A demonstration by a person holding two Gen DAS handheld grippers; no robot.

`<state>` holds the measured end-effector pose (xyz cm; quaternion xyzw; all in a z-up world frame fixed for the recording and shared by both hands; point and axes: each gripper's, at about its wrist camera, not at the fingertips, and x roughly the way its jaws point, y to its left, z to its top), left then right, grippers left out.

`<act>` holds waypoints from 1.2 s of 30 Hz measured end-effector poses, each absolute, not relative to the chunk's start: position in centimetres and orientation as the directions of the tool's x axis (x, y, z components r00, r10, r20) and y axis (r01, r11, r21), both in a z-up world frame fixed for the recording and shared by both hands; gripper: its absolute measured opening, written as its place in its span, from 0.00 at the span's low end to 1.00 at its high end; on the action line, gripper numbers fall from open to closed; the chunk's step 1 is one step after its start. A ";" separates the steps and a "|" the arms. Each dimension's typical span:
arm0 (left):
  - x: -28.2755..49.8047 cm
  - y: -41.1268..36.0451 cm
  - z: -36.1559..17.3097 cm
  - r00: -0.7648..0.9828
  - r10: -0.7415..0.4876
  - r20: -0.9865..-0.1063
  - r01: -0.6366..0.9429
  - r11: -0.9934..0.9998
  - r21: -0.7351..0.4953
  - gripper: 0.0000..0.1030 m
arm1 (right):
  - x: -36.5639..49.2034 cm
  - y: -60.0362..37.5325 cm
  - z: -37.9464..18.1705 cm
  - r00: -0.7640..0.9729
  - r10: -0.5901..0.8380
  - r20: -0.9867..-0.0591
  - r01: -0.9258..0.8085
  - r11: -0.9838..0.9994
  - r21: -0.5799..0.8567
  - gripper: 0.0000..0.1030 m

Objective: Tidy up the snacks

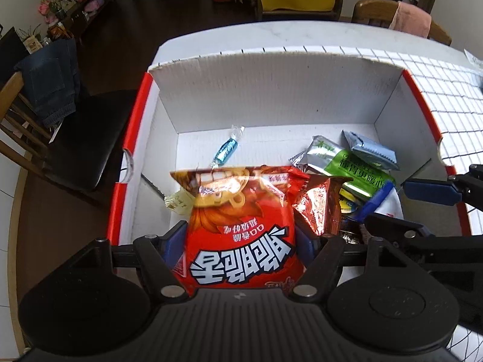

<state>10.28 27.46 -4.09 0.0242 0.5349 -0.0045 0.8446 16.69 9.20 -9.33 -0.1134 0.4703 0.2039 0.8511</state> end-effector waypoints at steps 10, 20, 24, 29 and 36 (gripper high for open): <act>8.0 27.5 -0.9 0.532 -0.024 -0.847 0.019 1.000 -0.016 0.76 | 15.1 7.1 -5.5 0.515 0.329 -0.791 -0.425 0.900 0.097 0.60; 4.9 27.6 2.7 0.657 -0.002 -0.754 -0.033 0.999 -0.031 0.81 | 12.8 5.5 -1.8 0.586 0.399 -0.705 -0.430 0.891 0.147 0.81; 3.8 27.3 3.7 0.694 -0.002 -0.720 -0.028 0.999 -0.030 0.81 | 11.9 5.0 -0.7 0.616 0.419 -0.667 -0.439 0.886 0.150 0.90; 2.3 26.7 4.8 0.734 -0.024 -0.679 0.002 0.999 -0.033 0.93 | 10.7 4.7 0.3 0.646 0.423 -0.636 -0.453 0.882 0.128 0.98; 0.5 26.2 5.4 0.756 -0.035 -0.653 0.005 0.999 -0.047 0.99 | 8.6 4.8 1.1 0.677 0.424 -0.602 -0.466 0.880 0.097 1.00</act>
